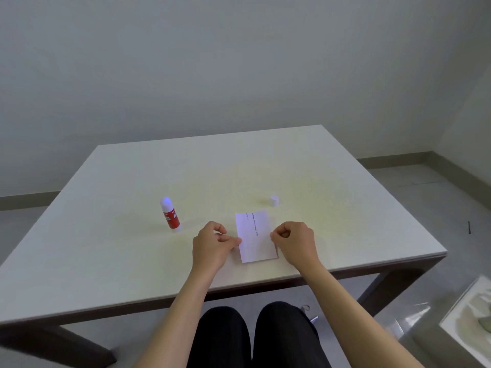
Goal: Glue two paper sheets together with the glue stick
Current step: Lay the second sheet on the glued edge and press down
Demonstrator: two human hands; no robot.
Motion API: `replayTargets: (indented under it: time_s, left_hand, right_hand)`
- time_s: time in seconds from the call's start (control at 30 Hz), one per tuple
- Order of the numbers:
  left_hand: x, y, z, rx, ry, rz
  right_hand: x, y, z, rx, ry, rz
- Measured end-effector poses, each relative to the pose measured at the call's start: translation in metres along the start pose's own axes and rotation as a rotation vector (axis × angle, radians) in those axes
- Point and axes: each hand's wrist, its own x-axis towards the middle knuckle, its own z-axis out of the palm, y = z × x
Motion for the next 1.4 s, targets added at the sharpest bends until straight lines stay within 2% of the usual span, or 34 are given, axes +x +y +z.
replayTargets:
  time_s: [0.27,0.47,0.7,0.77,0.83,0.9,1.0,1.07,1.3,1.4]
  left_hand:
    - [0.005,-0.002,0.002,0.046,0.011,0.002]
    - [0.008,-0.004,0.009,0.167,0.049,0.064]
    - [0.007,-0.007,0.015,0.336,0.09,0.225]
    - [0.007,-0.008,0.014,0.43,0.082,0.367]
    - [0.011,-0.009,0.012,0.582,0.041,0.536]
    - [0.018,-0.01,0.008,0.736,-0.07,0.604]
    - [0.028,-0.012,-0.002,0.828,-0.254,0.546]
    - [0.03,-0.012,-0.005,0.843,-0.323,0.511]
    - [0.029,-0.012,-0.009,0.962,-0.459,0.497]
    - [0.027,-0.011,-0.01,0.968,-0.471,0.489]
  right_hand:
    - [-0.002,0.002,0.002,-0.039,0.012,-0.04]
    - [-0.001,0.0,0.009,-0.144,0.038,-0.074]
    - [-0.003,0.0,0.014,-0.217,0.035,-0.117]
    - [-0.004,0.0,0.013,-0.226,0.039,-0.151]
    - [-0.003,-0.001,0.011,-0.235,0.034,-0.172]
    - [-0.002,-0.001,0.011,-0.248,0.025,-0.182]
    - [-0.001,-0.002,0.012,-0.275,0.015,-0.181]
    - [-0.001,-0.002,0.012,-0.282,0.018,-0.179]
    - [-0.003,-0.003,0.013,-0.324,0.043,-0.161]
    - [-0.003,-0.004,0.014,-0.358,0.041,-0.163]
